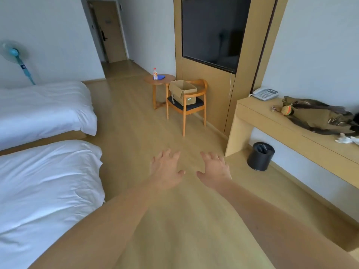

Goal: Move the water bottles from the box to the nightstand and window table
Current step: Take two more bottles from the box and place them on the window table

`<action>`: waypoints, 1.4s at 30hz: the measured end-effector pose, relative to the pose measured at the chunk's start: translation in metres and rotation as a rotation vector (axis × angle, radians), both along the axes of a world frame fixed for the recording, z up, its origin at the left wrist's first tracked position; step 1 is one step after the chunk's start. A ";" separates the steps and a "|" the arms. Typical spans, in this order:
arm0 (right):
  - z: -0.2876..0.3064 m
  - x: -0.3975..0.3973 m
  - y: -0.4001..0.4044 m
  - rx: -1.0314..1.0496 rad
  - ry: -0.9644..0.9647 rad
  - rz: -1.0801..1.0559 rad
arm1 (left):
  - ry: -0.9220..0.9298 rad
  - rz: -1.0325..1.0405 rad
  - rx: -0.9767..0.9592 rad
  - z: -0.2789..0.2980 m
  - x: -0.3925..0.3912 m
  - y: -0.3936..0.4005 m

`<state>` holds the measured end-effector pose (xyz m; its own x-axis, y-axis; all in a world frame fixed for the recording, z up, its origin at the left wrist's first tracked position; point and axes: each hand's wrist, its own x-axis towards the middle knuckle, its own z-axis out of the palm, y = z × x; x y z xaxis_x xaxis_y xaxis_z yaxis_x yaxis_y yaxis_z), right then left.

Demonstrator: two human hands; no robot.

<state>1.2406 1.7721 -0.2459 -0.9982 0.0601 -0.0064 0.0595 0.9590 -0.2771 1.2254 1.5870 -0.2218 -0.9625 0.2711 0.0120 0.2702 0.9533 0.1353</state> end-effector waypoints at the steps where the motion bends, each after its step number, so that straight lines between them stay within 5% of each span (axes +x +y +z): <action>1: -0.003 -0.020 -0.003 0.003 -0.006 0.006 | 0.001 0.009 0.001 -0.003 -0.018 -0.003; 25: -0.017 -0.536 -0.081 -0.008 -0.051 -0.016 | -0.052 -0.019 0.020 -0.018 -0.546 -0.067; 42: -0.020 -0.939 -0.021 -0.044 -0.055 0.035 | -0.034 0.032 0.034 -0.026 -0.944 -0.010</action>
<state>0.3014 1.7509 -0.2659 -0.9977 0.0235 -0.0633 0.0424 0.9478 -0.3161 0.2816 1.5765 -0.2474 -0.9706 0.2402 -0.0125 0.2343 0.9559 0.1769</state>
